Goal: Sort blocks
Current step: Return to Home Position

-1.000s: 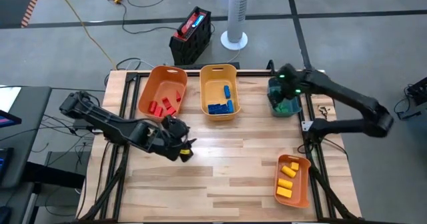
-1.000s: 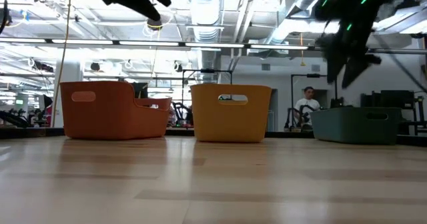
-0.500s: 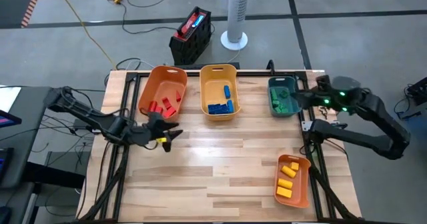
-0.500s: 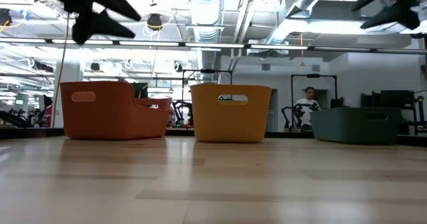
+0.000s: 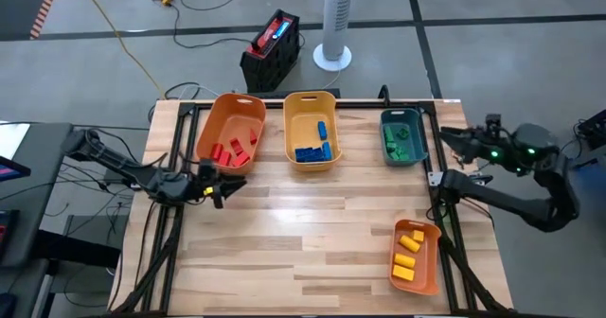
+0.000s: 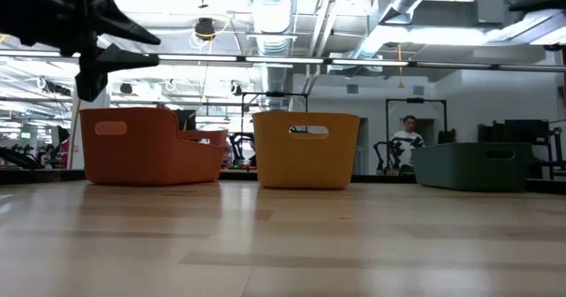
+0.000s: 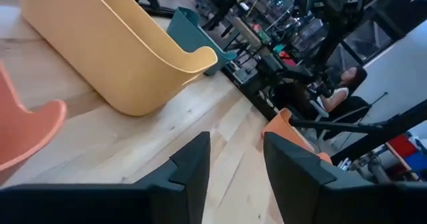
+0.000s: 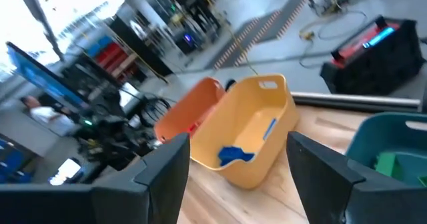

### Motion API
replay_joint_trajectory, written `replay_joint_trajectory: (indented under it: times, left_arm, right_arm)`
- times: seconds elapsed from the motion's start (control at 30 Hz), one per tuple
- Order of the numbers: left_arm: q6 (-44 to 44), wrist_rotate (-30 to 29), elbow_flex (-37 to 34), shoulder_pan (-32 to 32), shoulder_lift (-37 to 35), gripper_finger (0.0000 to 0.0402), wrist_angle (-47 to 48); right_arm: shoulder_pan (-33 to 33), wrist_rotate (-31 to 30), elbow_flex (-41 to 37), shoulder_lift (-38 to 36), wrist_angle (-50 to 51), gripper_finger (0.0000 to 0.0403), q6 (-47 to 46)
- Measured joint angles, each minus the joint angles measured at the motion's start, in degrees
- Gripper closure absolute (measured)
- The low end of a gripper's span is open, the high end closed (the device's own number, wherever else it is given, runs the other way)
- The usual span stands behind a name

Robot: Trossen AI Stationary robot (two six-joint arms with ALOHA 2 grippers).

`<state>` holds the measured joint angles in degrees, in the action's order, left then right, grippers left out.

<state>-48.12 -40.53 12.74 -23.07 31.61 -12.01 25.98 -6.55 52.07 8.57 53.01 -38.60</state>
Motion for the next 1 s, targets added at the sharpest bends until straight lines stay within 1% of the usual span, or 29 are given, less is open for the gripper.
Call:
replay_joint_trajectory:
  times: [0.23,0.37,0.47,0.53,0.63,0.73,0.83,1.0]
  left_arm:
    - [-0.1,-0.1,-3.8,1.2,-6.0,0.0301,0.7]
    - [-0.9,-0.2,-6.0,2.6,-9.7,0.0321,0.9]
    - [-0.8,0.1,-7.1,3.2,-12.3,0.0336,0.9]
    - [-0.8,0.7,-8.1,3.3,-13.9,0.0345,1.0]
    - [-0.1,1.5,-9.4,3.3,-16.3,0.0361,1.1]
    - [2.0,2.2,-10.1,3.3,-17.9,0.0380,0.8]
    - [3.4,2.8,-10.9,3.3,-19.1,0.0397,0.8]
    - [3.9,2.8,-12.0,3.3,-19.9,0.0401,1.8]
  right_arm:
    - [0.4,0.0,0.0,-7.8,0.1,0.0143,-1.2]
    - [2.3,0.1,1.2,-8.2,3.2,0.0143,-1.5]
    - [3.6,1.1,1.1,-8.3,3.5,0.0143,-1.5]
    - [4.6,3.6,0.9,-8.3,5.4,0.0143,-0.9]
    - [6.3,7.0,0.6,-8.3,4.8,0.0143,-0.6]
    - [8.8,10.2,-1.0,-8.3,2.5,0.0143,-0.6]
    - [11.8,13.9,-4.1,-8.3,-1.7,0.0143,-0.8]
    - [15.9,20.0,-9.8,-8.3,-6.5,0.0143,-1.8]
